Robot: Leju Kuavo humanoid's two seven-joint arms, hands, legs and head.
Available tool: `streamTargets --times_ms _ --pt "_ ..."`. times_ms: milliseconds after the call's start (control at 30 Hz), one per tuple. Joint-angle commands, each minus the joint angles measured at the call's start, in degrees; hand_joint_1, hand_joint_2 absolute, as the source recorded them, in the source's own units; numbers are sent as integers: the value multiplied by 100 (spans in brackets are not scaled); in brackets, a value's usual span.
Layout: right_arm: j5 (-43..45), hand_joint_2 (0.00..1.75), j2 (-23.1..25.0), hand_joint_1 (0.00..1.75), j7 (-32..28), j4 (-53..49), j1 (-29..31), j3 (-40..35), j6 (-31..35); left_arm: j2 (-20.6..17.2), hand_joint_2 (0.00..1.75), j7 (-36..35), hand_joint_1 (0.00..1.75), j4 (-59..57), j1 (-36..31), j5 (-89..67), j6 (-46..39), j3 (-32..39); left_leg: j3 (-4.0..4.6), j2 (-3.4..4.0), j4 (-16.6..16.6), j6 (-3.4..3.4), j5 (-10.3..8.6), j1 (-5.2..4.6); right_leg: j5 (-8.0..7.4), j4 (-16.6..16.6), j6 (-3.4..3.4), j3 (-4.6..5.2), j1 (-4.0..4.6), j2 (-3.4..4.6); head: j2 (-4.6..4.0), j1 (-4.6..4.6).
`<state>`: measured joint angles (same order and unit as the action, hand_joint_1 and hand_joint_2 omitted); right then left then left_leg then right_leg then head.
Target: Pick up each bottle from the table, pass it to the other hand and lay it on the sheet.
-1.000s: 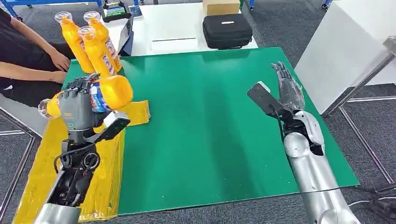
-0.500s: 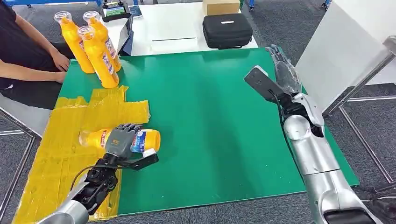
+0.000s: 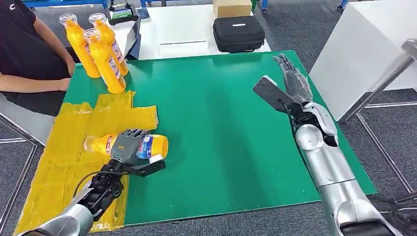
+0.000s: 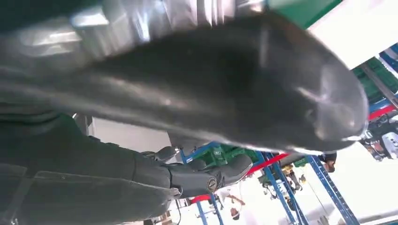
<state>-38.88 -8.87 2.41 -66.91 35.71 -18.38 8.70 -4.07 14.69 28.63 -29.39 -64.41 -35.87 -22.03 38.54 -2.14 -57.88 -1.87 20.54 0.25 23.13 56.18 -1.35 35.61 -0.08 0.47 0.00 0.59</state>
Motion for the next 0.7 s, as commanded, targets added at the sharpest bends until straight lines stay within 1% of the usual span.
streamTargets --times_ms 33,67,100,133,167,200,233,267,300,333,500,567,600,700 --pt "-60 0 213 0 6 473 247 -244 -60 -251 175 -411 175 -759 -129 -127 67 -223 -30 43 3 9 12 -4 3 -2 2 -22 -1 26 0 0" --pt "-67 0 224 0 11 476 241 -253 -65 -274 175 -427 175 -774 -156 -125 69 -205 -27 36 3 7 9 -4 2 0 2 -20 -1 23 0 0" --pt "-85 0 230 0 20 504 252 -274 -82 -298 175 -531 175 -801 -188 -166 49 -196 -39 52 3 11 14 -4 4 0 3 -29 0 32 0 -2" --pt "-84 0 239 0 20 554 273 -292 -105 -299 175 -550 175 -805 -207 -121 49 -122 -33 42 2 9 10 -2 1 1 3 -25 2 27 0 0" --pt "-88 0 245 0 24 590 297 -301 -114 -298 175 -603 0 -810 -226 -156 8 -116 -41 54 3 12 13 -4 2 1 4 -30 1 34 0 0" --pt "-92 0 272 0 39 651 384 -311 -118 -255 175 -600 0 -816 -290 -102 75 -40 -36 40 3 10 9 -4 -1 2 6 -26 0 25 0 0" --pt "-90 0 281 0 42 705 447 -330 -138 -264 0 -763 0 -846 -356 -228 121 -99 -29 32 1 11 3 -5 -2 8 7 -19 -1 19 0 0" --pt "-86 0 288 0 57 727 479 -332 -145 -259 0 -832 0 -825 -378 -262 91 -97 -32 37 -1 14 5 -4 0 11 7 -20 0 21 0 0" --pt "-84 0 287 0 80 743 508 -336 -157 -244 0 -743 0 -774 -387 -199 102 -34 -35 47 -3 17 8 -4 1 14 8 -21 1 25 0 2" --pt "-76 0 276 0 98 736 499 -333 -167 -258 0 -747 0 -734 -385 -192 60 8 -28 36 -2 17 1 -4 -2 14 7 -16 0 20 0 -2" --pt "-55 0 238 0 123 774 468 -369 -208 -311 0 -712 0 -600 -360 -159 -26 163 -34 35 -2 17 0 -1 2 12 7 -25 1 15 0 0" --pt "-49 0 237 0 128 793 475 -374 -208 -328 0 -686 0 -588 -360 -159 -15 177 -24 21 0 10 -8 0 -1 12 7 -17 1 11 0 0" --pt "-49 0 237 0 128 793 475 -374 -208 -328 0 -686 0 -588 -360 -159 -15 177 -31 36 -3 13 -1 -1 3 14 7 -23 0 17 0 0" --pt "-39 0 237 0 134 800 477 -369 -196 -330 0 -653 0 -551 -331 -146 -59 199 -23 29 -4 12 -3 -1 4 14 7 -19 1 11 0 0"
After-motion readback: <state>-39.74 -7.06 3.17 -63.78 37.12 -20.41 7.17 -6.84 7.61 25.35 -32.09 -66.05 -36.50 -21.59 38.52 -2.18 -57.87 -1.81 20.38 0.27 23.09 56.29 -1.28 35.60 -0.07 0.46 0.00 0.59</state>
